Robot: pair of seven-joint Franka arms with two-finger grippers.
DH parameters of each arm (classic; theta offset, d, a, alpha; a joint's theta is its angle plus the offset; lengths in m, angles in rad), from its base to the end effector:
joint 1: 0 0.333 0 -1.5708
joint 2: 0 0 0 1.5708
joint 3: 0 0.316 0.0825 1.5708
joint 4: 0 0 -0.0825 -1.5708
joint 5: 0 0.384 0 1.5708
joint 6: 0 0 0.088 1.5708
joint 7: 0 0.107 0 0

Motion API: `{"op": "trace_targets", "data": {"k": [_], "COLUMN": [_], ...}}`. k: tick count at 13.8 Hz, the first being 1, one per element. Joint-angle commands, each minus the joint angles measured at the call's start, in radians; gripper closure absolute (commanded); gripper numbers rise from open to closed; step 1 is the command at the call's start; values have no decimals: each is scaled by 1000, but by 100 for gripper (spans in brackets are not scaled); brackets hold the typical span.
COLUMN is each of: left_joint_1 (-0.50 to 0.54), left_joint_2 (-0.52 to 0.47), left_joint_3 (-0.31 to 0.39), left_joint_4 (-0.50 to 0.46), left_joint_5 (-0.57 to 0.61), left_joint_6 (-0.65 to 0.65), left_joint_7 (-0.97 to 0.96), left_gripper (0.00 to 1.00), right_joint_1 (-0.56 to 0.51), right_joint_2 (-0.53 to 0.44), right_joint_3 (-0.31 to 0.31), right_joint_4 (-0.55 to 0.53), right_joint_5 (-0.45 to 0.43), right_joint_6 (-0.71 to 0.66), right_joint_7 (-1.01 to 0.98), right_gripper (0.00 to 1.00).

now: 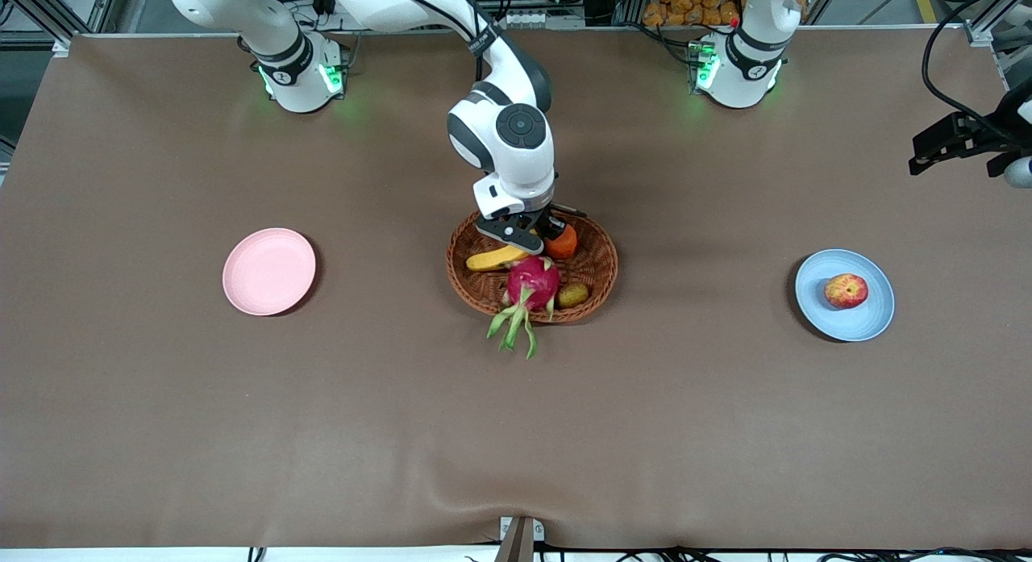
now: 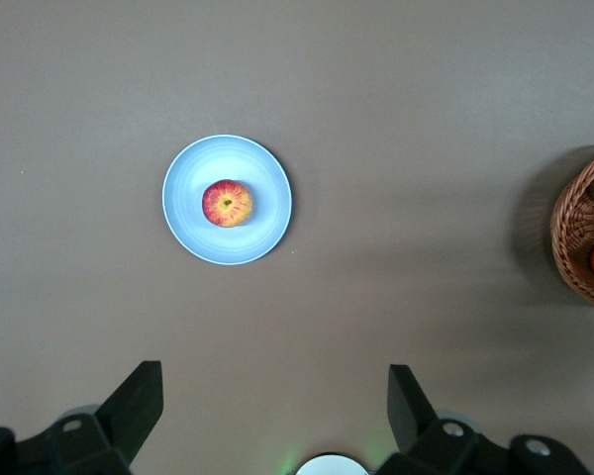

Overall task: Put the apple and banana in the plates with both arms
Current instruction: 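Close the right gripper on the yellow banana in the basket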

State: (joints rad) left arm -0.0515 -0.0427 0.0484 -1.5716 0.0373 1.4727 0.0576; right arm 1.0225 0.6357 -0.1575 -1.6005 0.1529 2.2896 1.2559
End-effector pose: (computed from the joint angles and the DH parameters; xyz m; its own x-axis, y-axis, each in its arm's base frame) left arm 0.5310 0.0033 0.6390 0.9967 -0.0571 -0.0581 -0.0591 -0.9977 -0.0319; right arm 0.4404 0.5456 0.2683 0.8984 -0.4391 -0.0071 -0.4385 -0.8961 -0.0679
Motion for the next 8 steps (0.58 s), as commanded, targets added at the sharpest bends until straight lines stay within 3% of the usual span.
{"op": "trace_targets", "data": {"k": [1, 8], "left_joint_1": [5, 4], "left_joint_2": [-8, -8], "left_joint_3": [-2, -15], "left_joint_4": [7, 5], "left_joint_5": [-17, -16], "left_joint_6": [-18, -18], "left_joint_7": [-15, -96], "left_gripper": [0, 0], "right_joint_1": [8, 4], "right_joint_2": [-2, -56], "right_joint_3": [-10, -10], "right_joint_4": [24, 24], "right_joint_5": [19, 30], "right_joint_6": [-13, -107], "right_joint_7": [5, 2], "right_gripper": [84, 91]}}
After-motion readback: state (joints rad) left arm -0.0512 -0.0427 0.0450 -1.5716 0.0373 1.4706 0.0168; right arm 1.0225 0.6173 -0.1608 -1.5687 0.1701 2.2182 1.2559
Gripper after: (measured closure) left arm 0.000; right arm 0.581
